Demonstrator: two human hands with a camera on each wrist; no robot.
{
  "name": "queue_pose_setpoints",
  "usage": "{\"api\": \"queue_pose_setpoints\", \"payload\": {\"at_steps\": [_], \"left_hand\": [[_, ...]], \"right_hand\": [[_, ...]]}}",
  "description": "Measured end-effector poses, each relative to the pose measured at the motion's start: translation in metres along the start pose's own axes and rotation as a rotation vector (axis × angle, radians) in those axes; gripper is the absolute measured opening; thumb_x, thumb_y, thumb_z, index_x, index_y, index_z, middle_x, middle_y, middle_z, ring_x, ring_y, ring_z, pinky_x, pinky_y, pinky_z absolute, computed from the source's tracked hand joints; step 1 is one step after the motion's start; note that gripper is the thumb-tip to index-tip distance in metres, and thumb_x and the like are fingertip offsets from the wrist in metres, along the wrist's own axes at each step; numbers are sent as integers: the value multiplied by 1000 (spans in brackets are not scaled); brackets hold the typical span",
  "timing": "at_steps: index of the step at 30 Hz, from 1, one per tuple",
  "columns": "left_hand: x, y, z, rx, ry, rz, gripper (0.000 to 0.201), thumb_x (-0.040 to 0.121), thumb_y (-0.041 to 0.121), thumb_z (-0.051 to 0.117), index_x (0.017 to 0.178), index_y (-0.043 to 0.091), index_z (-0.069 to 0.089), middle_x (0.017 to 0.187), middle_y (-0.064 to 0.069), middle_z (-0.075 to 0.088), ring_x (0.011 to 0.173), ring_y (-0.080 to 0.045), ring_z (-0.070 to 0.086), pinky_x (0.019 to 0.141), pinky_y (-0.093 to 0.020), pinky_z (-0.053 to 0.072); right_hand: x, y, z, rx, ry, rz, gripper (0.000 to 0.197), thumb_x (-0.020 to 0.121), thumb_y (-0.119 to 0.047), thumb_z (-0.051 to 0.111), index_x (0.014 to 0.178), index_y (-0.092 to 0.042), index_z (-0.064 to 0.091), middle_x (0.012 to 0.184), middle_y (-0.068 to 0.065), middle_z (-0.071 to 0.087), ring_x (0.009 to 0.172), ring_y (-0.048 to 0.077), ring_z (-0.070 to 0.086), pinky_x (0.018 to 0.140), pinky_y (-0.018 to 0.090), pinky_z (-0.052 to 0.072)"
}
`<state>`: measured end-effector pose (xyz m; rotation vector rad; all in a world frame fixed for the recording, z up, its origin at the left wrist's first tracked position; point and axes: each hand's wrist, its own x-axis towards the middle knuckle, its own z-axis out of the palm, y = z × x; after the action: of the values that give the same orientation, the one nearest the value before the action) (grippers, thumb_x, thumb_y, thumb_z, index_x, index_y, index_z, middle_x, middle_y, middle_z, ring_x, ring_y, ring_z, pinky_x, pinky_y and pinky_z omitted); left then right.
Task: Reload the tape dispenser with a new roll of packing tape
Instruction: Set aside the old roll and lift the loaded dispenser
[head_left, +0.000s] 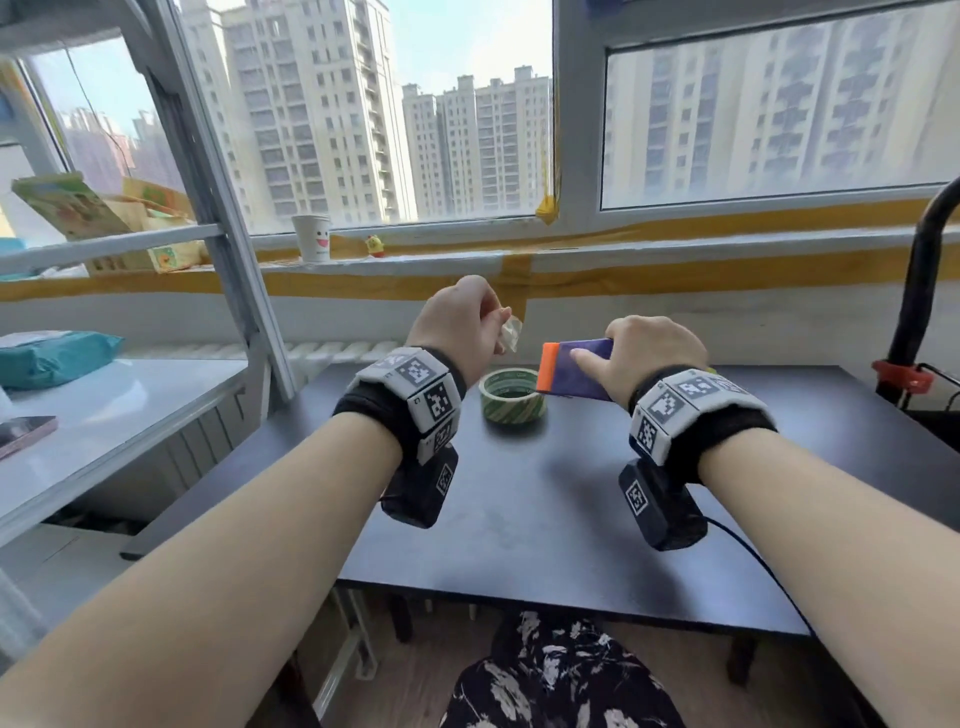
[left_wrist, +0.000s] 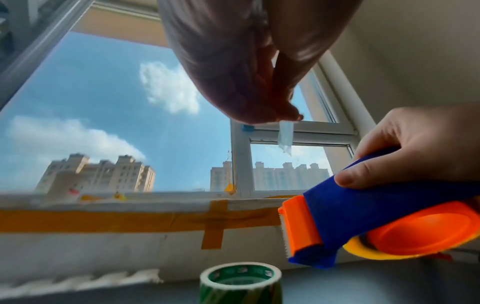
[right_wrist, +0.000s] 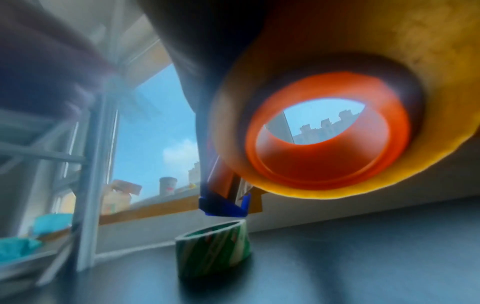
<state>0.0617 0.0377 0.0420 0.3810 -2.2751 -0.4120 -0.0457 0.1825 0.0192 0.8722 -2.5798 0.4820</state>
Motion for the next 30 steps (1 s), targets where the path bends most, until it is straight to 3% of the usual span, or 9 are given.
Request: {"api": "queue_pose_setpoints", "payload": {"at_steps": [4,8,13,16,20,25,30], "left_hand": [[-7,1,12,-183,-58,-52,24,90,18,56,69,23,46,58,5,62,77,-28,70,79,-44,55],[-7,5,12,-350,-106,-156,24,93,16,54,71,22,47,64,1,62,71,-25,71,78,-43,58],[-9,4,17,-488,-130,-255,19,94,15,52,75,16,49,68,-2,60,45,1,63,62,-27,57],[-10,5,22,-512,-179,-298,13,95,14,51,84,8,53,68,-3,61,52,-4,64,61,-25,57],[-12,7,30,-514,-201,-318,21,95,15,51,74,16,49,68,-2,62,47,0,62,65,-27,58],[-13,17,37,-565,-246,-358,21,96,15,49,75,15,48,67,-3,60,38,5,60,48,-13,53],[-13,22,44,-588,-279,-398,22,96,16,49,74,15,48,66,-3,60,39,4,61,54,-20,53]], "right_hand": [[6,2,-1,123,-20,24,45,84,-52,52,93,-11,67,103,13,69,102,33,60,74,30,39],[11,12,0,119,-74,15,49,82,-57,53,95,-12,68,102,12,69,102,32,60,74,30,39],[7,33,3,73,-167,57,51,79,-60,56,93,-13,72,101,11,70,101,32,61,73,29,40],[2,44,7,45,-203,85,49,80,-58,57,97,-14,72,105,11,70,105,32,60,74,29,40],[-3,52,8,46,-212,102,47,83,-54,55,103,-14,70,110,11,68,110,32,59,84,33,45],[-8,50,13,24,-241,72,43,89,-47,49,111,-14,66,117,10,66,114,30,57,92,35,42],[-9,49,16,48,-319,65,39,90,-42,52,112,-13,67,117,10,65,114,31,57,94,36,42]]}}
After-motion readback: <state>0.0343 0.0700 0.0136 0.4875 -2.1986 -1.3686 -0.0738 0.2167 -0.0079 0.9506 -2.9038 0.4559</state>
